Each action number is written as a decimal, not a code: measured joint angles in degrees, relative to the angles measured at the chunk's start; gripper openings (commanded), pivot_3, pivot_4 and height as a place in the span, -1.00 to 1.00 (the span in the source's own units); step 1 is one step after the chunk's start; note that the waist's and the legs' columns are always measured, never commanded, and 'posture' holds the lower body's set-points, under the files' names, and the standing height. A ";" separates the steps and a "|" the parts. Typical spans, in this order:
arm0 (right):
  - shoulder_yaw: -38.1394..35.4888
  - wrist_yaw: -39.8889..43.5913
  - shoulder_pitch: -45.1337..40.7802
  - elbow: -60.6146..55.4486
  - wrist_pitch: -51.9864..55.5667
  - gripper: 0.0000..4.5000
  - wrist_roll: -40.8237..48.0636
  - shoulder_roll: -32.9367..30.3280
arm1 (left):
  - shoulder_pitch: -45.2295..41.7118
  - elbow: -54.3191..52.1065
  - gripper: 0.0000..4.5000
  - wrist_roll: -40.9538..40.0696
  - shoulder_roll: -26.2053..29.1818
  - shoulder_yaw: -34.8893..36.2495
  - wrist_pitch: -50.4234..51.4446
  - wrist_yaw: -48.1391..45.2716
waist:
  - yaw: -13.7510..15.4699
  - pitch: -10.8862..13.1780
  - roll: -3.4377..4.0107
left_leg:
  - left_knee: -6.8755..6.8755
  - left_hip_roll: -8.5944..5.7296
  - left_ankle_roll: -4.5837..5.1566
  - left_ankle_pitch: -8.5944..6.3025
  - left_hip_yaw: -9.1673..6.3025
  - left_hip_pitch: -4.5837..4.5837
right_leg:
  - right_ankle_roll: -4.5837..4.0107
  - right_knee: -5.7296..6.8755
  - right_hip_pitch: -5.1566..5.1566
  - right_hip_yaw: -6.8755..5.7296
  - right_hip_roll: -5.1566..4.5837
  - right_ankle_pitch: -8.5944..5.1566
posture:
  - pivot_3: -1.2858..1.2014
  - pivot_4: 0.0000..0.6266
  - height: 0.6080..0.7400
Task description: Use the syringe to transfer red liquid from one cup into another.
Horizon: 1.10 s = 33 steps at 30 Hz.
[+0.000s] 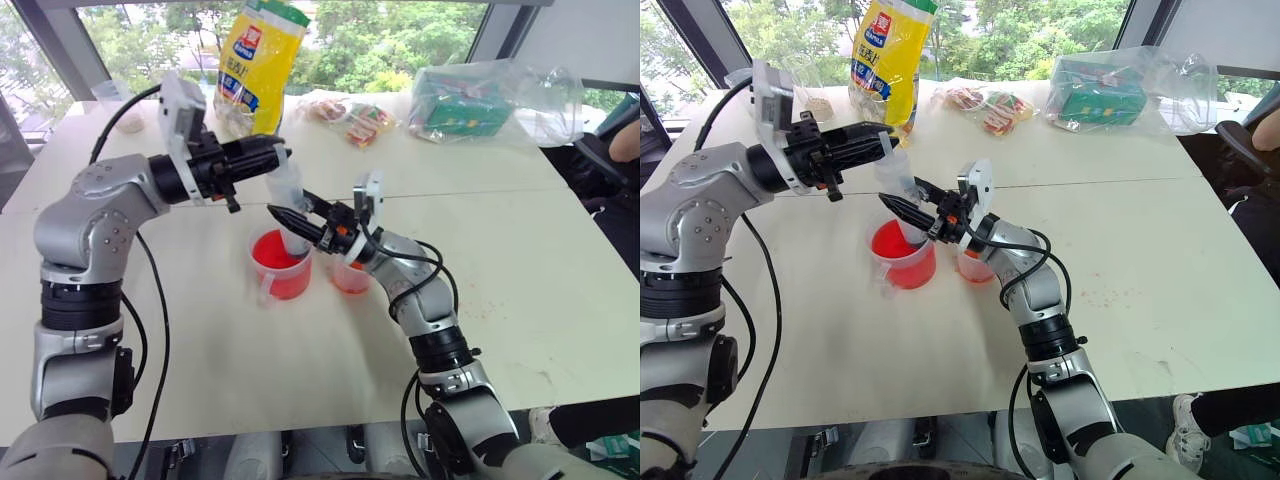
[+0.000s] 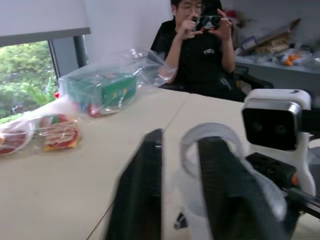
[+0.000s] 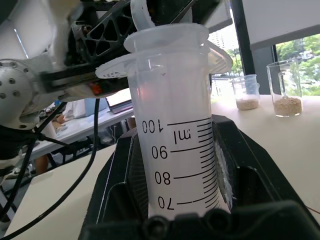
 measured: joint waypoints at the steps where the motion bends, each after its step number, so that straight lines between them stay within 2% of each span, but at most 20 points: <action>1: 0.00 -0.01 0.00 0.01 0.00 -0.39 -0.01 0.03 | 0.02 -0.14 -0.96 -0.08 -0.02 0.06 0.20 0.00 | 0.00 0.00 0.00 | 0.00 0.00 0.00 0.00 0.00 0.00 | 0.00 0.00 0.00 0.00 0.00 0.00 | 0.03 -0.52 1.00; 33: -0.99 0.00 -0.61 0.29 2.35 -0.39 1.80 0.26 | -5.54 4.95 -0.96 -1.20 -0.39 0.24 1.06 -0.03 | 0.06 0.00 0.01 | 0.00 -0.01 0.00 0.00 -0.01 -0.01 | 0.00 -0.01 -0.01 0.00 0.00 0.00 | 0.03 -0.52 1.00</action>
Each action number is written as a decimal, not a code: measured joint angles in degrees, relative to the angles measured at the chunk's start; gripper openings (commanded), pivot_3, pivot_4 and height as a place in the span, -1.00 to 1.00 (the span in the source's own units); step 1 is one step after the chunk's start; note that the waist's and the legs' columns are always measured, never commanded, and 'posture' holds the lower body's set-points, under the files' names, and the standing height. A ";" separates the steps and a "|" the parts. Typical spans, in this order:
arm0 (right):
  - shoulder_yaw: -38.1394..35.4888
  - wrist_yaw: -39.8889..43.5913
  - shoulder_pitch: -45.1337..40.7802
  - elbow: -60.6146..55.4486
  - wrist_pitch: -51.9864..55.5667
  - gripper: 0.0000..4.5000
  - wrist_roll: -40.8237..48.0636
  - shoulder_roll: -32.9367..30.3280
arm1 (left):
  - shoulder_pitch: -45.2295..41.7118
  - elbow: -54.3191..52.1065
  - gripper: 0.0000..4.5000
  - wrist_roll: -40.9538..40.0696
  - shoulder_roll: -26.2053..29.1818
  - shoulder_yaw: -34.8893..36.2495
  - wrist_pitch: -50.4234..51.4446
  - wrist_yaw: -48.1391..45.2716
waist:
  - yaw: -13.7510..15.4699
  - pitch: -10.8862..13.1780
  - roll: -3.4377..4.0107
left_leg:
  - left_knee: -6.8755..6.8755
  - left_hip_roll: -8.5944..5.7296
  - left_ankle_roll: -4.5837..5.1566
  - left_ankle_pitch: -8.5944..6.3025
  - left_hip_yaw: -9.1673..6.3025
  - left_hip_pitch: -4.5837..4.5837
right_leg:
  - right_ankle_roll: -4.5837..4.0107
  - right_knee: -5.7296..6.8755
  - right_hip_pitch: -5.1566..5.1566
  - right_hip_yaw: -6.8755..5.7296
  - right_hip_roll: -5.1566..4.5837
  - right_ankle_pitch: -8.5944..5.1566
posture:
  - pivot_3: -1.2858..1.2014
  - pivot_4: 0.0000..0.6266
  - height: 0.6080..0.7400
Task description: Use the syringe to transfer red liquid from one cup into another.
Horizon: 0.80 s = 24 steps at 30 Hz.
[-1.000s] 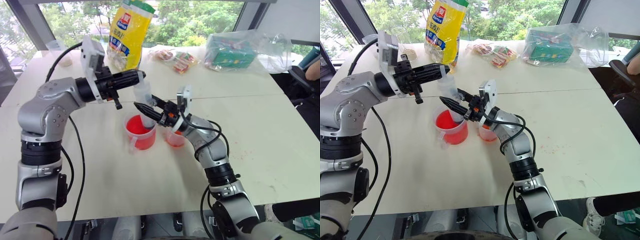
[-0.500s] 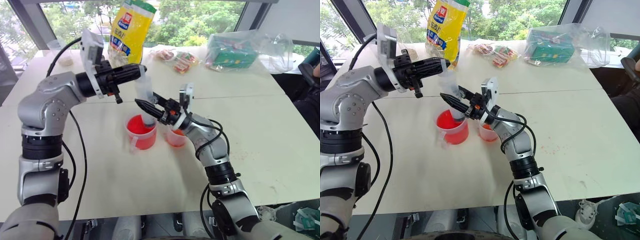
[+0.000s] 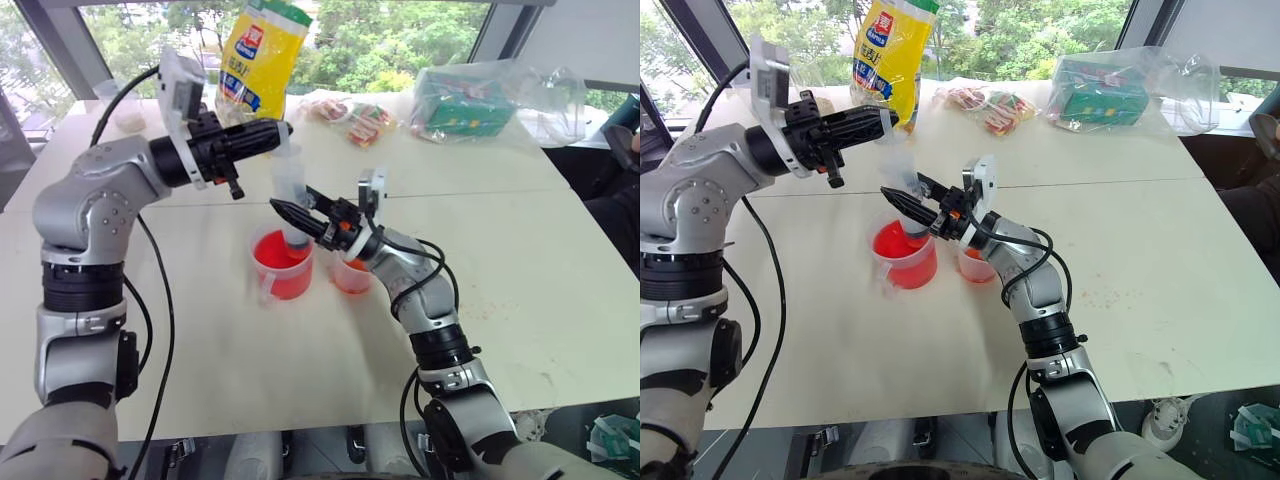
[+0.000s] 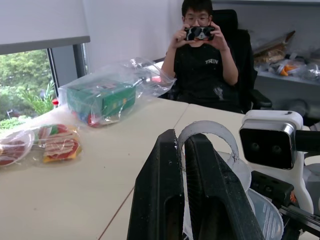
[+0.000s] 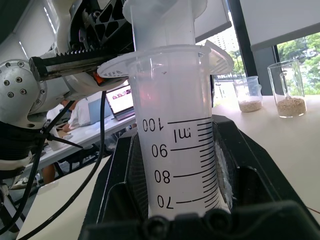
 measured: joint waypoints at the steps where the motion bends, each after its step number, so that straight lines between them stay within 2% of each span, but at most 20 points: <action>1: 0.00 0.00 0.00 0.00 0.01 -0.39 0.00 0.00 | -0.16 0.07 -0.96 0.00 0.03 0.00 0.00 0.00 | 0.00 0.00 0.00 | 0.00 0.00 0.00 0.00 0.00 0.00 | 0.00 0.00 0.00 0.00 0.00 0.00 | 0.03 -0.52 1.00; 14: 0.07 0.02 -0.15 0.02 0.15 -0.39 -0.05 0.07 | -0.45 -0.16 -0.96 0.00 0.73 0.07 -0.03 -0.01 | -0.02 0.00 0.00 | 0.00 0.00 0.00 0.00 0.00 0.00 | 0.00 0.00 0.00 0.00 0.00 0.00 | 0.03 -0.52 1.00; 15: 0.20 0.14 -0.44 0.05 0.54 -0.39 -0.05 0.10 | -0.10 -0.79 -0.76 -0.01 1.58 0.07 0.05 -0.13 | -0.11 0.00 0.00 | 0.00 0.00 0.00 0.00 0.00 0.00 | 0.00 0.00 -0.01 0.00 0.00 0.00 | 0.03 -0.52 1.00; 17: 0.31 0.74 -0.69 0.05 0.88 -0.39 -0.04 0.07 | 0.49 -1.34 -0.58 -0.02 2.30 0.58 0.26 -0.22 | -0.22 0.01 0.01 | -0.01 0.01 0.00 0.00 0.00 0.00 | 0.00 0.01 -0.02 0.01 0.01 0.00 | 0.03 -0.52 1.00; 18: 0.53 1.17 -0.99 0.05 1.22 -0.39 -0.05 0.04 | 1.04 -1.66 -0.40 -0.03 2.63 1.35 0.41 -0.15 | -0.26 0.01 0.01 | -0.01 0.02 0.00 0.00 0.00 0.00 | 0.00 0.01 -0.03 0.01 0.02 0.00 | 0.03 -0.52 1.00; 24: 1.01 2.14 -3.05 0.04 3.16 -0.39 -0.02 -0.03 | 3.43 -3.38 0.93 -0.26 4.48 4.98 1.30 0.64 | -0.10 0.01 0.01 | -0.01 0.01 0.00 0.00 0.00 -0.01 | 0.00 0.00 -0.03 0.00 0.00 0.00 | 0.03 -0.52 1.00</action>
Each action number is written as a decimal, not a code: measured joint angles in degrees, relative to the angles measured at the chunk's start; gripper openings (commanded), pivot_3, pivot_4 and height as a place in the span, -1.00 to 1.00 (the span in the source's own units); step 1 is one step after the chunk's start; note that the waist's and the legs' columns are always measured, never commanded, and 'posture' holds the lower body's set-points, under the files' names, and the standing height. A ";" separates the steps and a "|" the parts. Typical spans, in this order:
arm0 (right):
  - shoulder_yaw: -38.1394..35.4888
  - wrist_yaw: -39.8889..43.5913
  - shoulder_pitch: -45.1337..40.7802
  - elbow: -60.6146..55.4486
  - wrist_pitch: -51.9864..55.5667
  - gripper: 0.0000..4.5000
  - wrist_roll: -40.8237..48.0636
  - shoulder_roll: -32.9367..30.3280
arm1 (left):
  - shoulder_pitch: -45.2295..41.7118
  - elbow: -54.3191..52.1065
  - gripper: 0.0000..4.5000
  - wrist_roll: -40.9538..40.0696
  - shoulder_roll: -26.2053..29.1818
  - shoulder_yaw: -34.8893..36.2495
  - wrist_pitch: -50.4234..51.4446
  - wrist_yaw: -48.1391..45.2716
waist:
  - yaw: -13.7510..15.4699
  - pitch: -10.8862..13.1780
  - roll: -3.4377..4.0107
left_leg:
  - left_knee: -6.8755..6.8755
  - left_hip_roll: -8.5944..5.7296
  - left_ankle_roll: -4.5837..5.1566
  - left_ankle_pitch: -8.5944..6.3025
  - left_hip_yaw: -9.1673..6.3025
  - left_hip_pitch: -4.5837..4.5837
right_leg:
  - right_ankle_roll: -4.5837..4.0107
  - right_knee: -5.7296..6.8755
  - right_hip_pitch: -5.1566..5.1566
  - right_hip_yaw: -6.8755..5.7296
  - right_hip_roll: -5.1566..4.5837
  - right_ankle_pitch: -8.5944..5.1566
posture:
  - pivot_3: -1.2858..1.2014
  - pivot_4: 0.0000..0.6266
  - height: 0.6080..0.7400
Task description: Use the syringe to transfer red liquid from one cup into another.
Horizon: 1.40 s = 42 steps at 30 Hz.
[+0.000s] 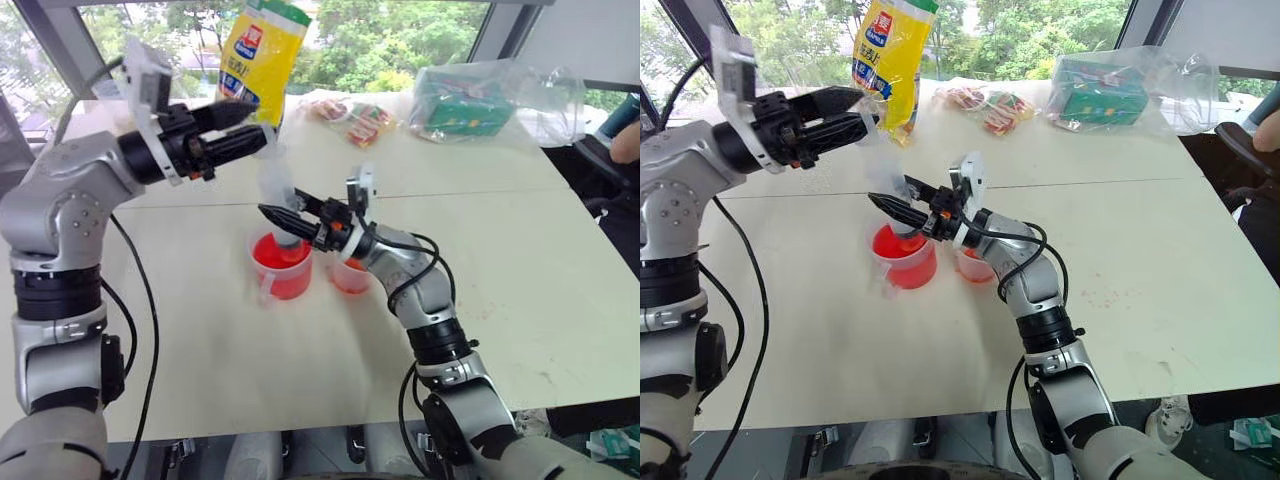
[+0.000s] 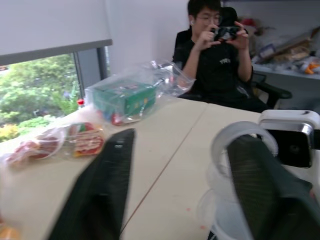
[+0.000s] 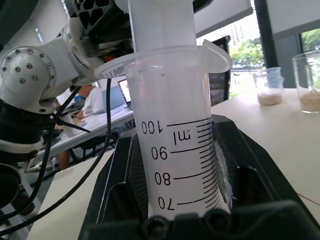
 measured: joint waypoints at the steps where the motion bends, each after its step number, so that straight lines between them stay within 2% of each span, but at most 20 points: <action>1: 0.12 0.07 -0.35 -0.05 0.34 -0.39 0.01 -0.06 | 0.63 -0.31 0.98 -0.18 0.44 0.70 0.12 0.17 | 0.00 0.00 0.00 | 0.00 0.00 0.00 0.00 0.00 0.00 | 0.00 0.00 0.00 0.00 0.00 0.00 | 0.03 -0.52 1.00; 8: -3.80 -3.18 -2.80 -1.91 3.28 -0.39 2.82 -0.25 | 5.36 -3.98 0.98 -2.02 3.53 1.44 0.66 -2.10 | 0.13 0.00 -0.05 | 0.00 0.02 -0.01 0.00 -0.03 -0.02 | -0.01 -0.02 0.00 -0.03 -0.01 0.00 | 0.03 -0.52 1.00; 15: -9.21 -9.78 -6.29 -10.48 8.03 -0.39 10.62 -0.32 | 7.17 -3.85 0.98 -2.05 3.94 0.47 0.76 -2.37 | 0.19 0.08 0.07 | -0.01 0.01 -0.01 0.00 -0.01 -0.03 | -0.01 -0.01 -0.03 -0.02 -0.04 0.00 | 0.03 -0.52 1.00; 20: -14.55 -17.10 -7.03 -19.06 13.69 -0.39 17.74 -3.41 | 3.25 -1.59 0.98 -2.07 1.13 0.01 0.07 -2.23 | 0.40 0.07 0.05 | 0.00 -0.04 0.01 -0.01 -0.01 -0.05 | -0.01 -0.04 -0.02 -0.03 -0.09 0.00 | 0.03 -0.52 1.00; 24: -17.06 -20.09 -4.30 -23.85 15.28 -0.39 19.59 -7.83 | 0.04 0.94 0.98 -1.67 -2.23 -1.81 -1.28 -2.36 | 0.29 0.06 0.04 | -0.01 -0.04 0.03 -0.02 0.01 -0.05 | -0.01 -0.05 -0.01 -0.02 -0.06 0.00 | 0.03 -0.52 1.00; 31: -16.31 -20.91 5.04 -25.30 14.78 -0.39 17.95 -10.23 | -5.04 4.21 0.98 -0.96 -7.47 -4.49 -2.65 -2.69 | -0.17 0.09 0.08 | -0.02 -0.02 0.04 -0.02 0.11 -0.05 | 0.00 0.00 -0.10 0.09 0.00 0.00 | 0.03 -0.52 1.00; 32: -14.91 -20.27 8.42 -25.85 12.02 -0.39 15.63 -10.45 | -7.49 5.81 0.98 -1.08 -10.31 -5.34 -2.67 -3.04 | 0.40 0.04 -0.01 | -0.02 -0.01 0.04 -0.02 -0.05 -0.06 | 0.00 -0.05 -0.01 -0.05 0.05 -0.01 | 0.03 -0.52 1.00; 35: -10.24 -19.18 14.23 -24.99 10.46 -0.39 12.08 -10.22 | -11.53 7.85 0.98 -1.14 -12.44 -6.35 -3.39 -4.65 | 0.32 0.05 -0.01 | 0.00 -0.10 0.07 -0.04 0.05 -0.07 | 0.02 -0.08 -0.01 0.03 -0.04 0.00 | 0.03 -0.52 1.00; 42: -8.30 -18.27 14.98 -25.24 7.60 -0.39 9.48 -10.64 | -15.19 13.68 0.98 1.62 -14.51 -6.87 -7.01 -6.10 | 0.23 0.05 0.00 | 0.00 -0.05 0.08 -0.04 0.00 -0.03 | 0.01 -0.05 -0.03 0.04 0.06 -0.01 | 0.03 -0.52 1.00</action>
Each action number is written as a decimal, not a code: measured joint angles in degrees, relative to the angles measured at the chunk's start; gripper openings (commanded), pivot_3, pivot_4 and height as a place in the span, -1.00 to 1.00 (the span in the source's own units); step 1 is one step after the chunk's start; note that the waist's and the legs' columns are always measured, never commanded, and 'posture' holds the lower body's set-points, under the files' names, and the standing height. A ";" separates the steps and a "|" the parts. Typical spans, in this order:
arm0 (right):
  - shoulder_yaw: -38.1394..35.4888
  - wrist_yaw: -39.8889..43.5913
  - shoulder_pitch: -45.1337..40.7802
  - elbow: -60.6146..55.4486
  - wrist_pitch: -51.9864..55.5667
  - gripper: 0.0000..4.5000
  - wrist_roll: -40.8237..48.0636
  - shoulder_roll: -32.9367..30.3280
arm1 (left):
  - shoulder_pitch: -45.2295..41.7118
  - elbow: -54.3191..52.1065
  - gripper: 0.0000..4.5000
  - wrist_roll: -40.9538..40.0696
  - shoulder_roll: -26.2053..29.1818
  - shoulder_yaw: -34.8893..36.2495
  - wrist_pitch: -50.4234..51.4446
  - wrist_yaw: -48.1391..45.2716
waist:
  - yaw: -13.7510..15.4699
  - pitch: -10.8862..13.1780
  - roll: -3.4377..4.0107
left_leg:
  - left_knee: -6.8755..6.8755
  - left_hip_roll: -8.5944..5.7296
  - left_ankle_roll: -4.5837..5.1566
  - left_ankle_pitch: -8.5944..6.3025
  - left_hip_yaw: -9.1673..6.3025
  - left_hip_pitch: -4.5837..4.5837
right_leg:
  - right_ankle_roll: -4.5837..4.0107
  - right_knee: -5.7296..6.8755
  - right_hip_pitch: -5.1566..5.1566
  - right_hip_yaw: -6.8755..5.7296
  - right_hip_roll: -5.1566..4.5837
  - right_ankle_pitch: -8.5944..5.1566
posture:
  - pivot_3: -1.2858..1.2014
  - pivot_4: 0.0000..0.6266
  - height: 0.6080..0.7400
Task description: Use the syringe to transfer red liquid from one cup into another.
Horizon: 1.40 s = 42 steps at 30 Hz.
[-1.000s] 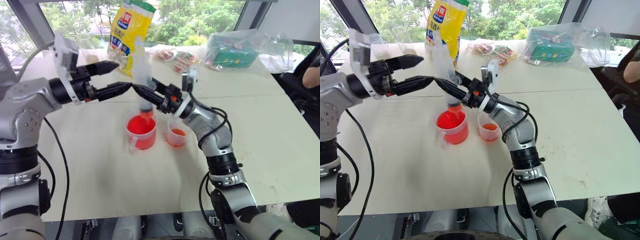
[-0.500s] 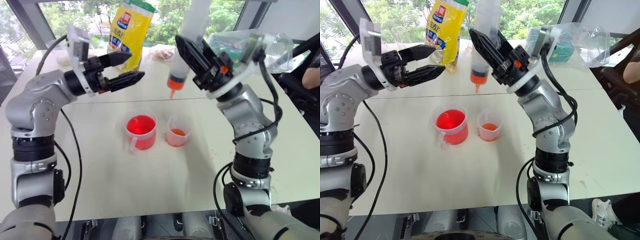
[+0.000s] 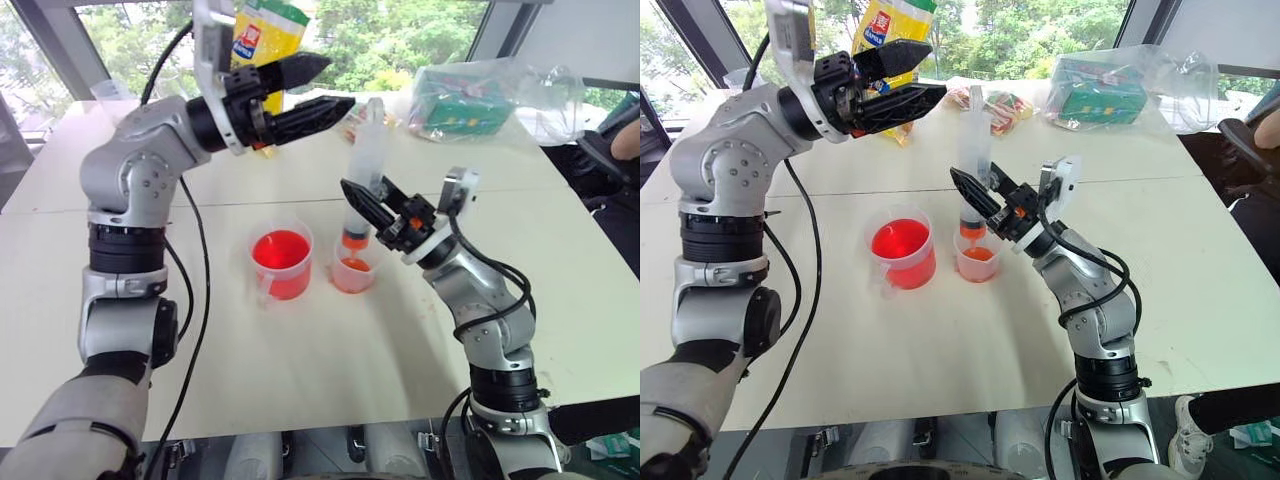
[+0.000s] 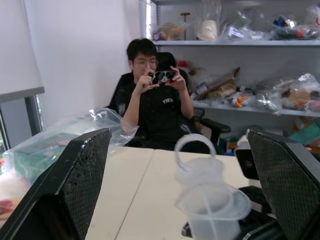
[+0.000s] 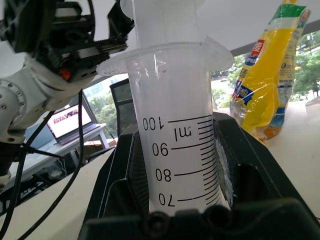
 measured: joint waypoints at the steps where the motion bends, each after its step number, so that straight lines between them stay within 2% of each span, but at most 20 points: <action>1: 0.36 0.15 0.22 0.00 -0.11 -0.39 -0.24 0.01 | -0.20 0.61 0.98 0.45 -0.16 -0.46 -0.66 -0.21 | 0.02 0.00 0.00 | 0.00 0.00 0.00 0.00 0.01 0.00 | 0.00 -0.01 0.00 0.00 -0.01 0.00 | 0.03 -0.52 1.00; 13: 0.79 0.16 0.77 -0.87 -0.54 -0.39 -0.71 -0.13 | -0.24 6.32 0.98 6.26 -1.17 -3.86 -6.06 -4.01 | 0.05 0.01 -0.01 | 0.00 -0.02 0.01 0.00 0.02 -0.03 | 0.00 -0.03 0.00 0.00 -0.05 0.00 | 0.03 -0.52 1.00; 29: 1.40 0.31 0.87 -1.25 -0.53 -0.39 -1.78 -2.17 | -4.98 15.54 0.98 9.44 -4.31 -3.98 -10.91 -8.96 | 0.04 0.01 -0.01 | 0.00 -0.03 0.02 -0.01 0.02 -0.03 | 0.01 -0.03 0.00 -0.01 -0.05 0.00 | 0.03 -0.52 1.00; 32: 1.54 0.35 1.09 -1.25 -0.53 -0.39 -2.15 -2.51 | -5.42 16.84 0.60 10.12 -4.39 -4.34 -11.16 -10.76 | 0.04 0.01 -0.01 | 0.01 -0.03 0.02 -0.01 0.02 -0.03 | 0.01 -0.03 0.00 -0.01 -0.04 0.00 | 0.03 -0.52 1.00; 39: 1.66 0.27 1.09 -1.40 -0.53 -0.39 -2.80 -2.65 | -6.41 17.89 -0.99 11.08 -5.30 -5.87 -11.29 -15.33 | 0.12 0.01 -0.02 | 0.01 -0.03 0.02 -0.01 0.02 -0.04 | 0.01 -0.03 0.00 -0.01 -0.05 0.00 | 0.03 -0.52 1.00; 42: 1.64 0.30 1.09 -1.40 -0.53 -0.39 -2.82 -2.84 | -6.49 17.86 -0.99 11.17 -5.42 -5.86 -11.28 -15.87 | 0.10 0.01 -0.02 | 0.01 -0.03 0.02 -0.01 0.01 -0.04 | 0.01 -0.03 0.00 0.00 -0.05 0.00 | 0.03 -0.52 1.00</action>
